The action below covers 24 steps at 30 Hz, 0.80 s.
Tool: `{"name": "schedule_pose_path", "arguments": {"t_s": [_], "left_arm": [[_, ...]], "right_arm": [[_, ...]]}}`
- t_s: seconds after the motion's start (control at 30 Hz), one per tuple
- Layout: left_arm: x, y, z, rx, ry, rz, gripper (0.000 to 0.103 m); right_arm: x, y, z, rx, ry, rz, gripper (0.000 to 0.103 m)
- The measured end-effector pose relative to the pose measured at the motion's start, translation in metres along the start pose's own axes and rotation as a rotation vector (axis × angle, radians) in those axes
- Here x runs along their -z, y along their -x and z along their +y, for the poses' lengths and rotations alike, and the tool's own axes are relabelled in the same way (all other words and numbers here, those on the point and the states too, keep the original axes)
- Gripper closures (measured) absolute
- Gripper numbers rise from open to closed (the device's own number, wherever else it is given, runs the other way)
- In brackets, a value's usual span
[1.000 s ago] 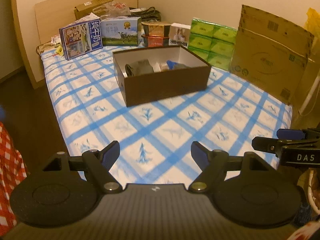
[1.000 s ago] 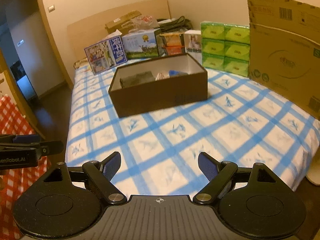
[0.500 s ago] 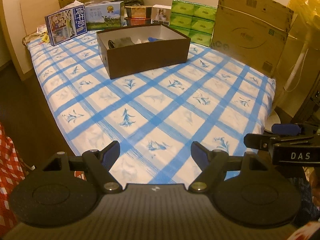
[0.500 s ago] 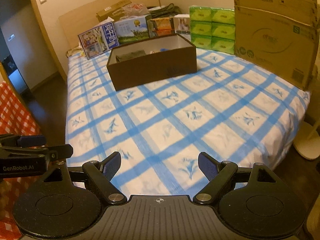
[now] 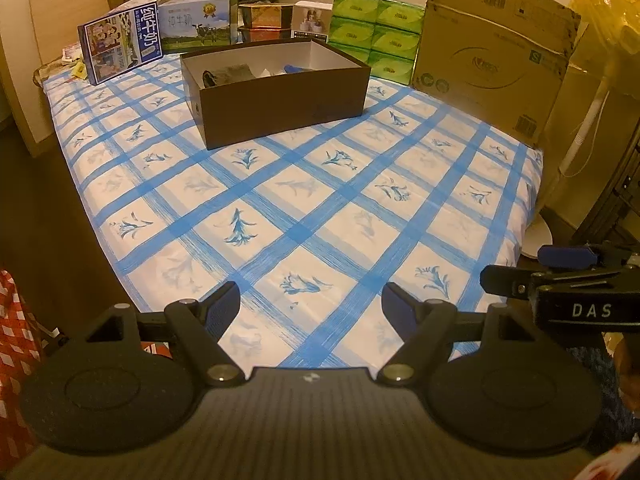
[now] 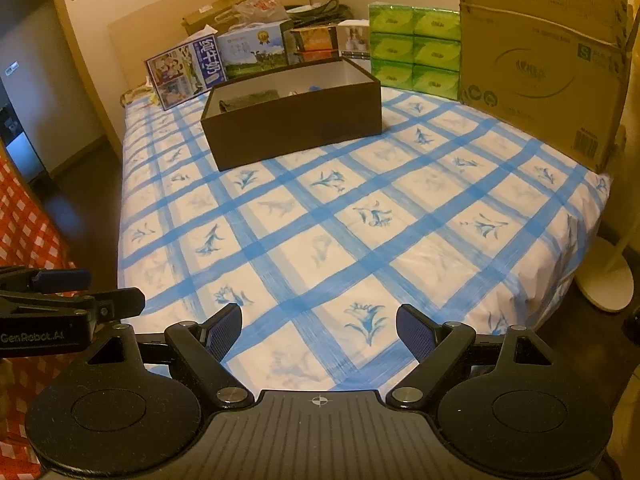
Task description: Organize soft objects
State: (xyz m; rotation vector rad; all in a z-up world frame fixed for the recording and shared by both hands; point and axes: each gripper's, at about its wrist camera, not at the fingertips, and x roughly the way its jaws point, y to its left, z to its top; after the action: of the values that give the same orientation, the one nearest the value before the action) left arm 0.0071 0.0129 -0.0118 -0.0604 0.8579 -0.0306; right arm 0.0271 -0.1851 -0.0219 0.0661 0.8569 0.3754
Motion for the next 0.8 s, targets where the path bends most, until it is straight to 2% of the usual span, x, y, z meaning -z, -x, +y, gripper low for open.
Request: {"name": "schedule_pose_path", "arguments": {"t_s": [0.8], "left_arm": [[0.0003,-0.0044,-0.0002,-0.003,-0.003,0.004,0.027]], "right_arm": [[-0.0001,-0.0027,-0.0011,0.0,-0.004,0.004,0.019]]}}
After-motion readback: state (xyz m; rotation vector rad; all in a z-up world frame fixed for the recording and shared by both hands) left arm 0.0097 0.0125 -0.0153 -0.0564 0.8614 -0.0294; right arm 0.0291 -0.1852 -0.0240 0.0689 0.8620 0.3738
